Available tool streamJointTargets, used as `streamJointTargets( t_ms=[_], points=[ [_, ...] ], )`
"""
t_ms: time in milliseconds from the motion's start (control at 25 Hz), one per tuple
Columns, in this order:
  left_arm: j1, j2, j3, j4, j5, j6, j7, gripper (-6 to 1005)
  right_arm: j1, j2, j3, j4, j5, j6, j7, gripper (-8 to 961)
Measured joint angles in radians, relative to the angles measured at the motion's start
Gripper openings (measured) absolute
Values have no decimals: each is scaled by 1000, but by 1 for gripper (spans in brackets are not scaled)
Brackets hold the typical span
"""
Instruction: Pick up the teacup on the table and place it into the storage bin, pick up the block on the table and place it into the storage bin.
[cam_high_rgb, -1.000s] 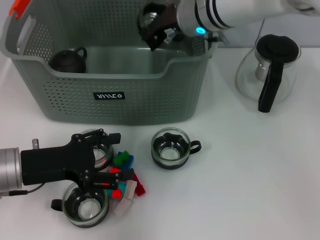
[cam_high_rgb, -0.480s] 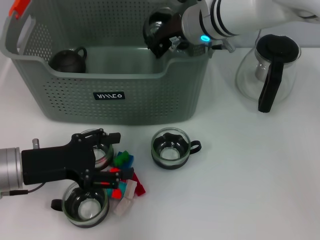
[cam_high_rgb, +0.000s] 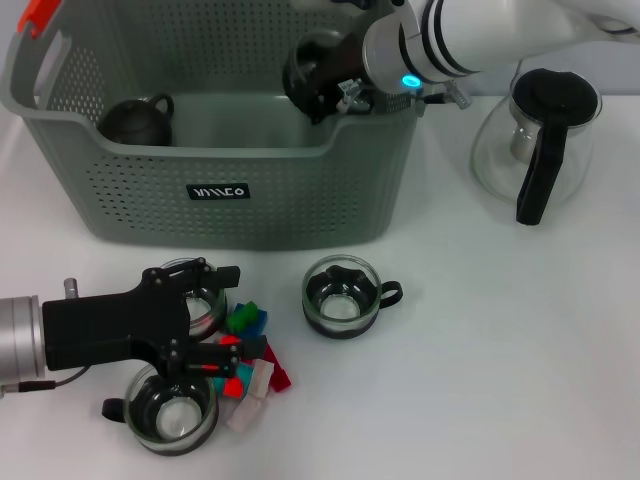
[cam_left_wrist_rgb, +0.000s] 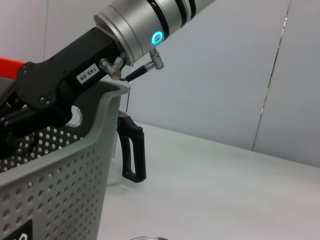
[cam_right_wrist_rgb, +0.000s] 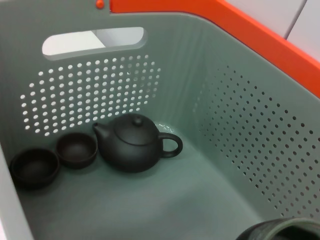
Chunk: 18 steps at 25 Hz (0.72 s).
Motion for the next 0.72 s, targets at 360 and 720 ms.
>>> streamJointTargets(
  t_ms=[360, 720],
  points=[
    [1, 0, 0, 0, 0, 0, -2, 949, -12, -3, 0, -52, -1, -21, 0, 207],
    [4, 2, -16, 0, 0, 5, -5, 950, -174, -7, 17, -467, 10, -140, 45, 527]
  ],
)
